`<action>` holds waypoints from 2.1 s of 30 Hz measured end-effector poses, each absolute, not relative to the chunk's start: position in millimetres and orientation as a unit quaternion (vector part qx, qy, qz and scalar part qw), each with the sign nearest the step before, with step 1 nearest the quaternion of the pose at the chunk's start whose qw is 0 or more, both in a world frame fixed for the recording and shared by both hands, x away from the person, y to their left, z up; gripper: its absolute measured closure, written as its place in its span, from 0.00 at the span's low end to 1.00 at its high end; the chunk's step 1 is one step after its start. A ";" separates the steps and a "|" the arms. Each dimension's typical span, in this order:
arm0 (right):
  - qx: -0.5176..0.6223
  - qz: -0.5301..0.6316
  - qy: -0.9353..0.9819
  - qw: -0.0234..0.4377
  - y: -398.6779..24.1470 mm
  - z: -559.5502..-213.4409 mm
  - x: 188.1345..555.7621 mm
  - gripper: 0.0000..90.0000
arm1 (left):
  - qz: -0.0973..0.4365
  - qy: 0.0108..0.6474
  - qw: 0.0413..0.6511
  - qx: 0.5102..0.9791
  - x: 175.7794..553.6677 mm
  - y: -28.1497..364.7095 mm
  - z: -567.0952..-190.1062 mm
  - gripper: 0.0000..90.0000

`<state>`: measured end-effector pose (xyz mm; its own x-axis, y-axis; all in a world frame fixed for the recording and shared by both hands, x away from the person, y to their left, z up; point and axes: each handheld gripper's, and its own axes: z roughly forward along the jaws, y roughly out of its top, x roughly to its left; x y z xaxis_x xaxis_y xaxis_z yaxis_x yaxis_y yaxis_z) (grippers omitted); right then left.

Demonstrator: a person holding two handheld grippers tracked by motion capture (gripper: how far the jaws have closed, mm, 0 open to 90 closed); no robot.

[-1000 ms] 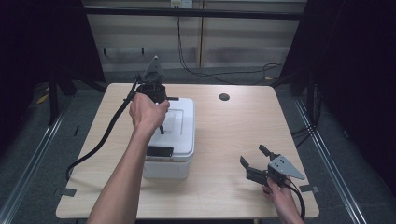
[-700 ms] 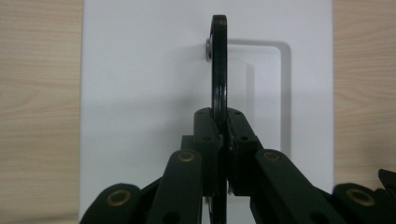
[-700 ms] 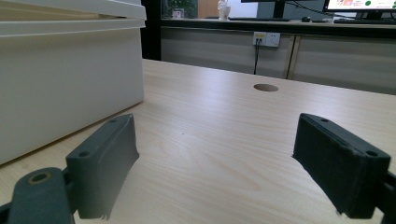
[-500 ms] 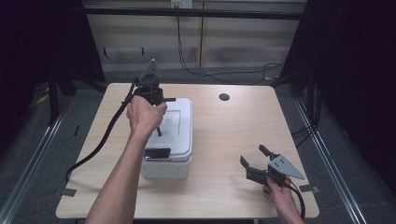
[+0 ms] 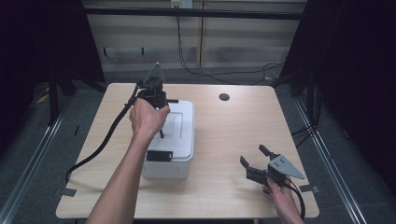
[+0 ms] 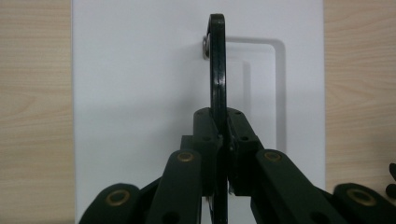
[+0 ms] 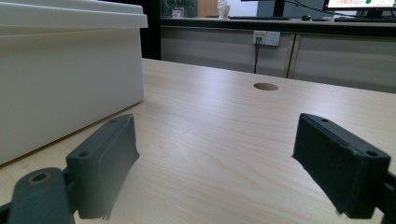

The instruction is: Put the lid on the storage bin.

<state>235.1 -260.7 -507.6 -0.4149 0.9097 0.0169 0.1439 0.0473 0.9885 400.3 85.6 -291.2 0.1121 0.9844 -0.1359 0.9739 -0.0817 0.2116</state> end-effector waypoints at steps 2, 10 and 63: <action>0.415 0.552 0.635 0.346 -260.7 -507.6 235.1 0.14 | 0.021 0.665 0.124 0.736 399.8 85.3 -291.7 0.94; 0.415 0.552 0.635 0.346 -260.7 -507.6 235.2 0.14 | 0.022 0.667 0.120 0.735 400.2 85.7 -293.7 0.94; 0.411 0.554 0.634 0.351 -260.4 -507.8 234.7 0.14 | 0.007 0.629 0.162 0.761 405.9 104.7 -279.4 0.51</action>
